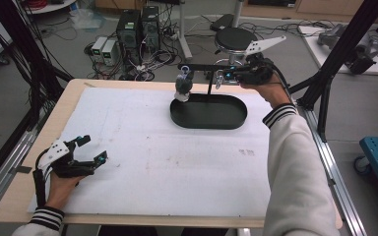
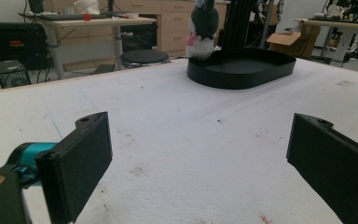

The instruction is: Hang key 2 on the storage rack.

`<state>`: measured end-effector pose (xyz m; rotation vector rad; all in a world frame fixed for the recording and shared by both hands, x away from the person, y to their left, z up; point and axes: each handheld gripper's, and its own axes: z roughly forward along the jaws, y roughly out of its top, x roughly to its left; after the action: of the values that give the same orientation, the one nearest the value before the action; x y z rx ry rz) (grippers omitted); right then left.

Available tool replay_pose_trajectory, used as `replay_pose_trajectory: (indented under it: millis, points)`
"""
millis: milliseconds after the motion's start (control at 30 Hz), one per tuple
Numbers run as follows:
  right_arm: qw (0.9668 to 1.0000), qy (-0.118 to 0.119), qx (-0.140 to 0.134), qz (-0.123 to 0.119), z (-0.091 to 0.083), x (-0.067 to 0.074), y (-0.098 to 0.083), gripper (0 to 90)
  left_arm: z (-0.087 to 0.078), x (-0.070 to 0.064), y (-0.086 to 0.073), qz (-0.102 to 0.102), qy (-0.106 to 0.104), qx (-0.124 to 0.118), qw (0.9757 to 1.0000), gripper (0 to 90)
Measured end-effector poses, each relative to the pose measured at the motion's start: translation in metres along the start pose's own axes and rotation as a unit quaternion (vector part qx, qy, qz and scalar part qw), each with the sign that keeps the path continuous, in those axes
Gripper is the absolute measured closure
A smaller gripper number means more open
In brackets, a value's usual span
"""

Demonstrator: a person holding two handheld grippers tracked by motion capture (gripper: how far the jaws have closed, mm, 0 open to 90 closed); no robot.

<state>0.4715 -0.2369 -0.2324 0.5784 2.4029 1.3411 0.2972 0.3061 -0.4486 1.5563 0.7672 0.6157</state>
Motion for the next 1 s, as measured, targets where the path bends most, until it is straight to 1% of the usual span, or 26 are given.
replay_pose_trajectory:
  millis: [67,100,133,233,267,333,433,467,500,533,633,667,767,800,833,867,1000]
  points:
    - [1.0000,-0.001,0.004,-0.002,0.001,-0.001,0.002,88.6,0.000,-0.001,0.000,0.002,0.002,0.000,1.0000,7.2]
    - [1.0000,0.000,0.009,-0.003,0.003,-0.004,0.004,88.6,0.000,-0.001,0.000,0.006,0.001,0.003,1.0000,7.2]
    - [0.9998,-0.001,0.019,-0.011,0.006,-0.007,0.008,88.5,0.001,-0.002,0.000,0.006,0.002,0.003,1.0000,7.2]
    - [0.9996,0.000,0.025,-0.011,0.008,-0.011,0.011,88.6,0.001,-0.002,0.000,0.005,0.004,0.003,1.0000,7.2]
    - [0.9995,-0.001,0.029,-0.012,0.009,-0.012,0.012,88.5,0.001,-0.002,0.000,0.005,0.005,0.003,1.0000,7.2]
    - [0.9988,-0.005,0.047,-0.012,0.012,-0.018,0.013,88.5,0.001,-0.002,0.000,0.008,0.007,0.004,0.9999,7.2]
    - [0.9985,-0.005,0.053,-0.012,0.012,-0.020,0.013,88.6,0.001,-0.002,-0.001,0.008,0.008,0.005,0.9999,7.2]
    - [0.9984,-0.007,0.056,-0.008,0.012,-0.023,0.011,88.6,0.001,-0.002,-0.001,0.009,0.009,0.003,0.9999,7.2]
    - [0.9984,-0.007,0.056,-0.008,0.012,-0.023,0.011,88.6,0.001,-0.002,-0.001,0.009,0.009,0.002,0.9999,7.2]
    - [0.9978,-0.009,0.065,-0.008,0.013,-0.026,0.009,88.5,0.000,-0.003,-0.001,0.010,0.007,0.001,0.9999,7.2]
    - [0.9975,-0.010,0.069,-0.009,0.014,-0.028,0.007,88.5,0.000,-0.002,-0.001,0.007,0.006,-0.001,1.0000,7.3]
    - [0.9973,-0.010,0.073,-0.006,0.015,-0.030,0.005,88.5,0.000,-0.002,-0.001,0.007,0.005,-0.002,1.0000,7.3]
    - [0.9969,-0.011,0.078,-0.009,0.016,-0.032,0.004,88.6,0.000,-0.002,-0.001,0.007,0.003,-0.003,1.0000,7.3]
    - [0.9963,-0.012,0.085,-0.007,0.019,-0.033,0.002,88.5,0.000,-0.002,-0.001,0.007,0.003,-0.003,1.0000,7.3]
    - [0.9963,-0.012,0.085,-0.007,0.019,-0.033,0.002,88.5,0.000,-0.002,-0.001,0.006,0.003,-0.003,1.0000,7.3]
    - [0.9955,-0.013,0.093,-0.007,0.021,-0.034,0.000,88.5,0.000,-0.002,-0.001,0.007,0.004,-0.002,1.0000,7.4]
    - [0.9946,-0.013,0.103,-0.008,0.026,-0.036,-0.002,88.5,0.000,-0.002,-0.001,0.007,0.004,-0.002,1.0000,7.5]
